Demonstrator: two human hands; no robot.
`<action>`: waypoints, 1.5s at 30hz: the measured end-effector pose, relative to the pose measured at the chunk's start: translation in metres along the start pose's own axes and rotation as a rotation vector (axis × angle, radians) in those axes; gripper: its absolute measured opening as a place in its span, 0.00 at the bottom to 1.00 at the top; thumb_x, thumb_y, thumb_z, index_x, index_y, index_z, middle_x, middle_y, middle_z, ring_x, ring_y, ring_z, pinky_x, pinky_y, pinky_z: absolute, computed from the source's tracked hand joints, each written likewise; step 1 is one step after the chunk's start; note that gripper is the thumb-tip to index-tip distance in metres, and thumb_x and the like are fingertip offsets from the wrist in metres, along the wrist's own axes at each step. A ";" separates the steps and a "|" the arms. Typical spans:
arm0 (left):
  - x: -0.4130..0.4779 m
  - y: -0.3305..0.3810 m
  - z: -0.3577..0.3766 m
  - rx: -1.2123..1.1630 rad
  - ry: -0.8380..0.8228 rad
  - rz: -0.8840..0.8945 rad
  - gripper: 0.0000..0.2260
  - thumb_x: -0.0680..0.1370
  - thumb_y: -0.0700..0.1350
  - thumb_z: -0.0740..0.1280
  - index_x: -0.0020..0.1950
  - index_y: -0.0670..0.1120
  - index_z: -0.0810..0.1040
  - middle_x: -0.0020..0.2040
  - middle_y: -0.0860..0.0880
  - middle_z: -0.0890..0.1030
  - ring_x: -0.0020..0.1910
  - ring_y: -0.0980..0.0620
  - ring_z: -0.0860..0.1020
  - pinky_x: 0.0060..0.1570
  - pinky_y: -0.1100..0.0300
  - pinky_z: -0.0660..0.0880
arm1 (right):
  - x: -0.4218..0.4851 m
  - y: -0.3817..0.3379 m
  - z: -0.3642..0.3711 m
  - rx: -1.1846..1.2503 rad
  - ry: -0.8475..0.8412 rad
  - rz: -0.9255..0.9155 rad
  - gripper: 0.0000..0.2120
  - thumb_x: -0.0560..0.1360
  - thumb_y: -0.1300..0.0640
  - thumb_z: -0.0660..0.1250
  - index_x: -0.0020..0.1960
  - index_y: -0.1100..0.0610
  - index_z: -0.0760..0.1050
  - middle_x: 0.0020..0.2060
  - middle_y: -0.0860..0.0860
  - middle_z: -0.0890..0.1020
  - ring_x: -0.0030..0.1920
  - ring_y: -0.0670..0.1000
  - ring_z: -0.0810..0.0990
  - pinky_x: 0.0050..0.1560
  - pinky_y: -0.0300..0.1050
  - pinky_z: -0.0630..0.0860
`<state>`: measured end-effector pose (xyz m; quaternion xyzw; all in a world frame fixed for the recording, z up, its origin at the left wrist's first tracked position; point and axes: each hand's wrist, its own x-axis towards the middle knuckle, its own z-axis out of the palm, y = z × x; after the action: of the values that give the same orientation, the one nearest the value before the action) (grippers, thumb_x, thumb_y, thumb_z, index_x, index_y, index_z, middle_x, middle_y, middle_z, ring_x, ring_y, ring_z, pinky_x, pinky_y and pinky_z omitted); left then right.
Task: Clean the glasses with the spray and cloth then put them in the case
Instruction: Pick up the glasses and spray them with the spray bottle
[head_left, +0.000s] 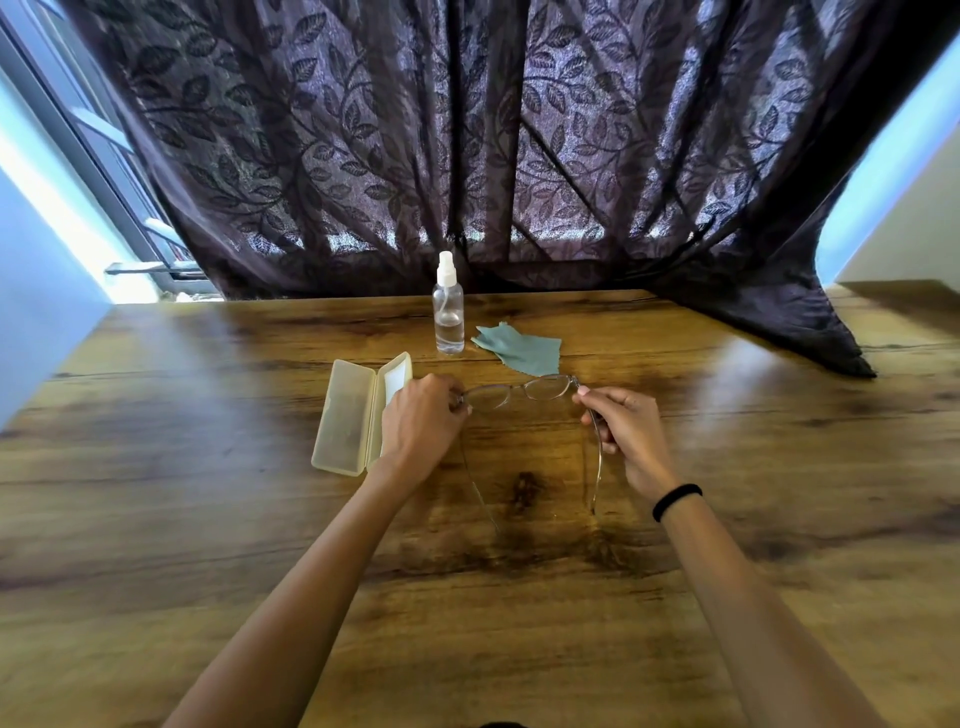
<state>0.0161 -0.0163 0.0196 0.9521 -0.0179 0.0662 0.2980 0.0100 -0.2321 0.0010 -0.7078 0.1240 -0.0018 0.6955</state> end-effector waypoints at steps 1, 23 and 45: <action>0.003 0.000 -0.001 0.005 0.000 0.001 0.11 0.73 0.44 0.70 0.54 0.44 0.81 0.47 0.45 0.84 0.46 0.47 0.80 0.46 0.49 0.79 | 0.002 -0.001 0.001 -0.003 -0.001 -0.003 0.06 0.74 0.59 0.67 0.43 0.60 0.80 0.29 0.51 0.76 0.21 0.40 0.67 0.19 0.31 0.62; 0.036 -0.006 -0.003 0.126 0.021 0.035 0.09 0.73 0.45 0.69 0.53 0.46 0.81 0.46 0.47 0.84 0.42 0.50 0.79 0.36 0.59 0.73 | 0.020 -0.004 0.008 -0.131 -0.008 -0.013 0.07 0.75 0.59 0.67 0.44 0.63 0.80 0.27 0.52 0.75 0.20 0.41 0.66 0.19 0.32 0.61; 0.040 -0.022 -0.011 -0.014 0.231 0.060 0.09 0.72 0.44 0.71 0.51 0.45 0.82 0.44 0.48 0.85 0.41 0.50 0.81 0.36 0.61 0.74 | 0.026 -0.005 0.007 -0.075 0.089 -0.103 0.05 0.73 0.57 0.69 0.42 0.59 0.78 0.30 0.50 0.76 0.25 0.45 0.70 0.20 0.32 0.64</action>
<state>0.0561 0.0083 0.0214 0.9350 -0.0127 0.1841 0.3027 0.0372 -0.2300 0.0011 -0.7379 0.1180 -0.0643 0.6614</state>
